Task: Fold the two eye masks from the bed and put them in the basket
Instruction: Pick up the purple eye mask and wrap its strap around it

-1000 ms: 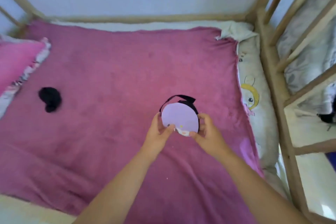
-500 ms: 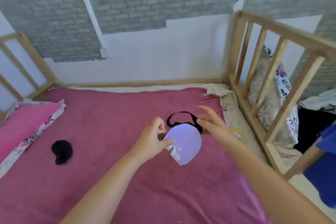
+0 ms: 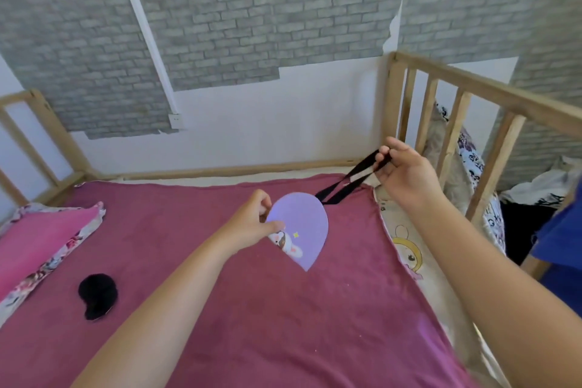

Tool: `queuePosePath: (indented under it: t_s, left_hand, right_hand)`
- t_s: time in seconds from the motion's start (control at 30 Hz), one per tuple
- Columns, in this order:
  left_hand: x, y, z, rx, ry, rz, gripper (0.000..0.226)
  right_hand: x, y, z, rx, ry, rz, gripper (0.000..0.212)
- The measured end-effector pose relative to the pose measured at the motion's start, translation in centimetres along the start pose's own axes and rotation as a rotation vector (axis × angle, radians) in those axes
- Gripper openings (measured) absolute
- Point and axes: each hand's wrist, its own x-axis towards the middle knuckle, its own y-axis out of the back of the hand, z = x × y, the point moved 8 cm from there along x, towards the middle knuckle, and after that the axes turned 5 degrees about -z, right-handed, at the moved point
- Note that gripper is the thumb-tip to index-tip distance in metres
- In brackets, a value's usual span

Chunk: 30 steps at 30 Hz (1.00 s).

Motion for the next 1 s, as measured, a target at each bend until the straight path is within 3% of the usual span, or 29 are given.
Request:
queuePosePath:
  t_s: [0.07,0.2,0.27,0.47,0.63,0.7,0.77,0.83,0.93,1.0]
  left_hand:
    - [0.0,-0.3,0.1,-0.132,0.013,-0.020,0.034]
    - [-0.3,-2.5,1.5,-0.265,-0.020,-0.139,0.058]
    - [-0.5,-3.0,2.3,-0.248,-0.041,-0.133,0.062]
    - [-0.8,-3.3,3.2,-0.200,-0.071,-0.013,0.032]
    - [-1.5,-3.0,3.5,-0.215,-0.108,0.044,0.030]
    - [-1.8,-2.2,3.9,-0.209,-0.133,0.088,0.029]
    - [-2.1,-0.9,4.0,-0.219,-0.144,0.156,0.030]
    - [-2.3,0.1,3.8,-0.222,-0.132,0.221,0.031]
    - [-2.6,0.9,3.7,-0.106,-0.114,0.297,0.028]
    - [-2.4,0.9,3.8,-0.051,-0.116,0.315,0.028]
  right_hand:
    - [-0.6,-0.1,-0.1,-0.241,0.038,-0.031,0.037]
    - [-1.7,-1.2,0.3,-1.259,0.152,-0.133,0.062]
    - [-2.1,-1.8,0.4,-1.578,0.213,-0.192,0.063]
    - [-2.5,-1.1,0.2,-2.024,0.194,-0.105,0.061]
    - [-2.9,-1.9,0.9,-2.415,0.247,-0.285,0.062]
    - [-3.0,-1.5,1.5,-2.423,0.203,-0.428,0.057]
    - [-3.5,-0.8,1.9,-2.261,0.096,-0.526,0.051]
    - [-4.2,-0.1,1.9,-2.036,0.000,-0.559,0.041]
    - [-4.9,0.9,1.6,-1.801,-0.080,-0.528,0.009]
    - [-5.1,1.0,1.7,-1.819,-0.039,-0.551,0.027]
